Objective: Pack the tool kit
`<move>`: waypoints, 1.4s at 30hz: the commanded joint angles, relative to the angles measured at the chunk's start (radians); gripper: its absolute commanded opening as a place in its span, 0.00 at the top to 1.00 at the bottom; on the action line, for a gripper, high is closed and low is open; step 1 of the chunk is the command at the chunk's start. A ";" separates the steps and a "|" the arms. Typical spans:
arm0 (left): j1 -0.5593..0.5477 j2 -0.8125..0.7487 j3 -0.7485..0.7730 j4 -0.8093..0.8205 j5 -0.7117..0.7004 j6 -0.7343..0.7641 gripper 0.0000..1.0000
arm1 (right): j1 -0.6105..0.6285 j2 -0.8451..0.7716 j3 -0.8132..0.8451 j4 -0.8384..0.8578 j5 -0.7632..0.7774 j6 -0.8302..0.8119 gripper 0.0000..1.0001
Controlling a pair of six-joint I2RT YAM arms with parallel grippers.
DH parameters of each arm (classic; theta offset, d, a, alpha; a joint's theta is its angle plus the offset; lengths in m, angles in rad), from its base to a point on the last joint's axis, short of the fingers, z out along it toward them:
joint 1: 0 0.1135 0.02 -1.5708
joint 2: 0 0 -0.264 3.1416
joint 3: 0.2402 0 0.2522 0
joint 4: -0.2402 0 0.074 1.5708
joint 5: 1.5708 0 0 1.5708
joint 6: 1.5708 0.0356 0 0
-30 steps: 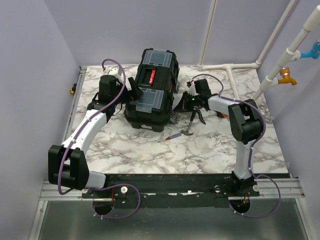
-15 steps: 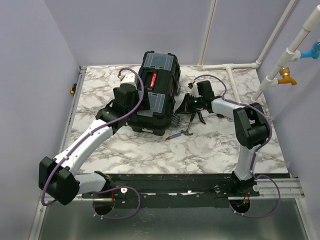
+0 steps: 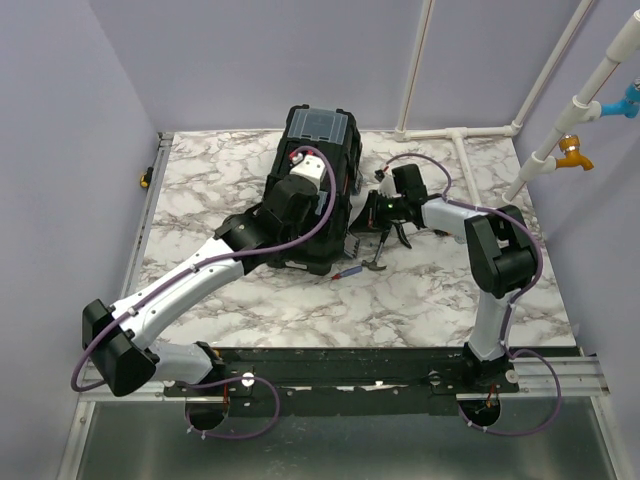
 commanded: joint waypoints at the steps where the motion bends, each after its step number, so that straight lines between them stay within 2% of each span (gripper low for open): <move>1: -0.021 0.020 0.030 -0.047 0.144 0.079 0.04 | 0.027 0.030 0.014 -0.050 0.003 0.018 0.98; 3: -0.024 0.026 0.044 -0.049 0.178 0.087 0.05 | 0.027 0.038 0.017 -0.036 0.019 0.035 0.98; 7: 0.001 0.065 0.116 -0.106 0.069 0.047 0.02 | 0.026 0.026 -0.007 0.033 0.085 0.112 0.97; 10: 0.091 0.075 0.182 -0.146 0.125 0.005 0.02 | 0.026 0.005 -0.031 0.111 0.141 0.172 0.96; 16: 0.239 0.109 0.263 -0.151 0.171 -0.010 0.01 | 0.011 -0.020 0.043 0.076 0.324 0.166 0.96; 22: 0.385 0.259 0.340 -0.174 0.297 -0.027 0.01 | 0.027 0.008 0.115 0.056 0.274 0.174 0.96; 29: 0.554 0.388 0.246 0.031 0.652 -0.101 0.02 | 0.174 0.019 0.164 -0.001 0.379 0.140 0.96; 36: 0.598 0.295 0.100 0.108 0.615 -0.110 0.04 | 0.350 0.004 0.146 0.021 0.376 0.169 0.96; 42: 0.598 0.153 -0.108 0.175 0.621 -0.162 0.05 | 0.383 -0.038 0.134 0.002 0.365 0.165 0.96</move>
